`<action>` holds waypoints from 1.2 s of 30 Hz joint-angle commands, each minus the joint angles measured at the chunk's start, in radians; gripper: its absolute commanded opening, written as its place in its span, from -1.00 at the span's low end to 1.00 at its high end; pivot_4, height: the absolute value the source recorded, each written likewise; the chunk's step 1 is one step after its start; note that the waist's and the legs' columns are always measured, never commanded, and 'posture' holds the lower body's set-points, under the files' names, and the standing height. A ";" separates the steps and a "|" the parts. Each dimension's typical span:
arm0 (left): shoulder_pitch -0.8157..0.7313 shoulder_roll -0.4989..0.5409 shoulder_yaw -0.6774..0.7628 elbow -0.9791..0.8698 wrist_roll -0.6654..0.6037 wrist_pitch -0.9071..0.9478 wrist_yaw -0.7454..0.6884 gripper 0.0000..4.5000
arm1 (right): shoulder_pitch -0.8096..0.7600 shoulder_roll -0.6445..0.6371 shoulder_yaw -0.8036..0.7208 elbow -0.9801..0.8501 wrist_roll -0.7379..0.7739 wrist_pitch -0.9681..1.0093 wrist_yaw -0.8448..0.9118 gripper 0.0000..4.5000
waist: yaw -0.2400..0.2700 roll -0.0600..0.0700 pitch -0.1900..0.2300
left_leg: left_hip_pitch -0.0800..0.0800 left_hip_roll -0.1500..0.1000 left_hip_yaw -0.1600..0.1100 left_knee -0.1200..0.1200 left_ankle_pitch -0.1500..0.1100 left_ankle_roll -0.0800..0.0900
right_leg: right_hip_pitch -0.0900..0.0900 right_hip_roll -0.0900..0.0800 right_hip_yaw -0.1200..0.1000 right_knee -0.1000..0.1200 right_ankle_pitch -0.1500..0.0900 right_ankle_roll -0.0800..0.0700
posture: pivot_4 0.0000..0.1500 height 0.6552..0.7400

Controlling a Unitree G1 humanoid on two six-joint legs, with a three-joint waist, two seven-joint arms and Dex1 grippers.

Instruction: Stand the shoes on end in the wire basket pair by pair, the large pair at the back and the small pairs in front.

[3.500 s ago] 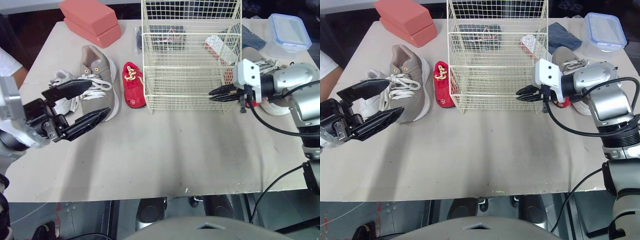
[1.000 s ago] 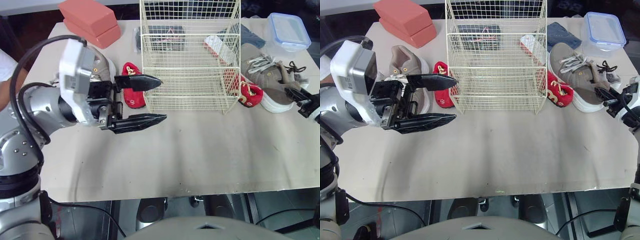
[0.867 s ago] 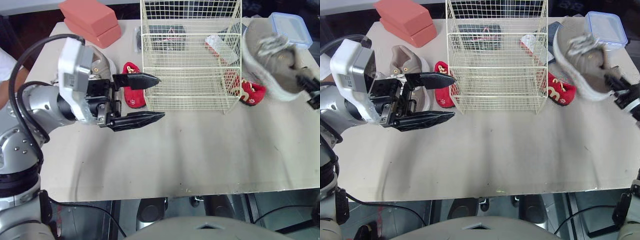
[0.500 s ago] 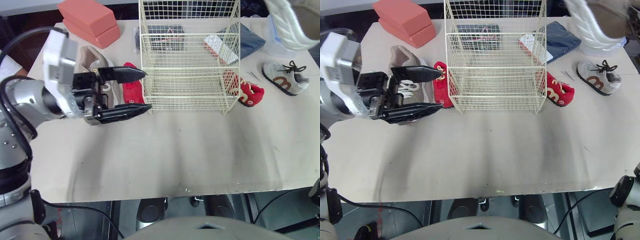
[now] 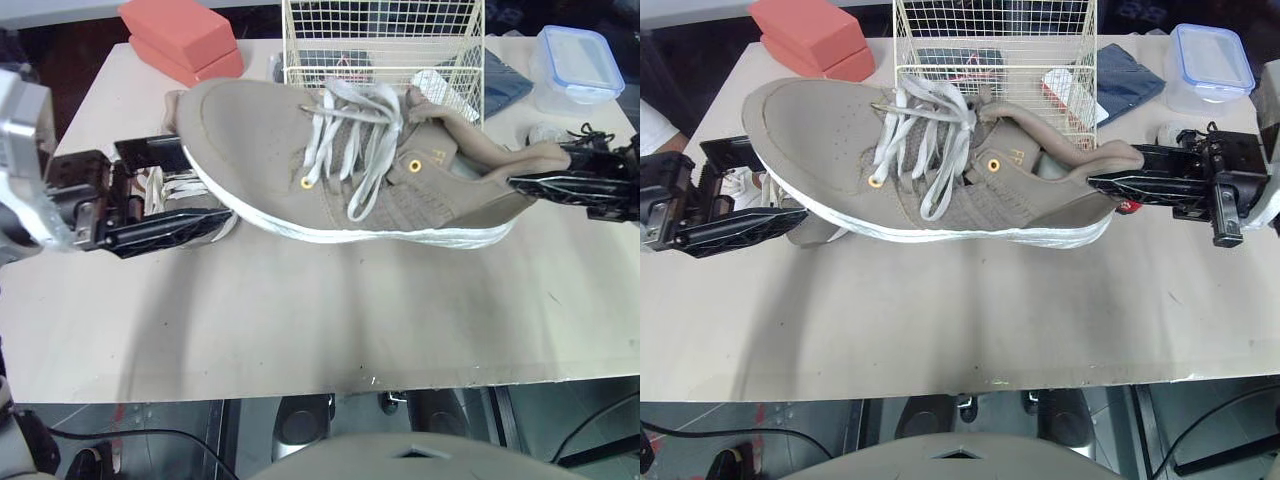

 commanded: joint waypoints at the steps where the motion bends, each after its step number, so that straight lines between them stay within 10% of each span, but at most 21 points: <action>1: -0.007 0.017 0.054 0.012 -0.012 -0.006 -0.004 1.00 | -0.031 -0.058 0.063 -0.050 -0.078 -0.065 0.120 -0.98 | 0.001 0.000 0.000 | 0.000 0.000 0.000 0.000 -0.001 0.001 | 0.000 0.000 0.000 0.000 0.000 0.000 | 1.00 -0.27; 23: -0.155 0.023 -0.351 -0.012 0.118 -0.041 -0.096 1.00 | -0.362 0.249 0.414 0.218 -0.667 -1.021 0.331 -0.98 | 0.000 -0.001 0.000 | -0.001 -0.001 0.001 0.001 0.001 -0.002 | 0.000 0.000 -0.001 0.000 0.001 -0.002 | 1.00 -0.27; 36: -0.433 -0.034 -0.669 0.079 0.398 -0.159 -0.245 1.00 | -0.371 0.238 0.485 0.198 -0.675 -0.911 0.294 -0.98 | 0.001 -0.001 0.000 | -0.002 -0.002 0.005 0.003 0.001 -0.002 | 0.000 0.001 -0.004 0.001 0.002 -0.004 | 1.00 -0.27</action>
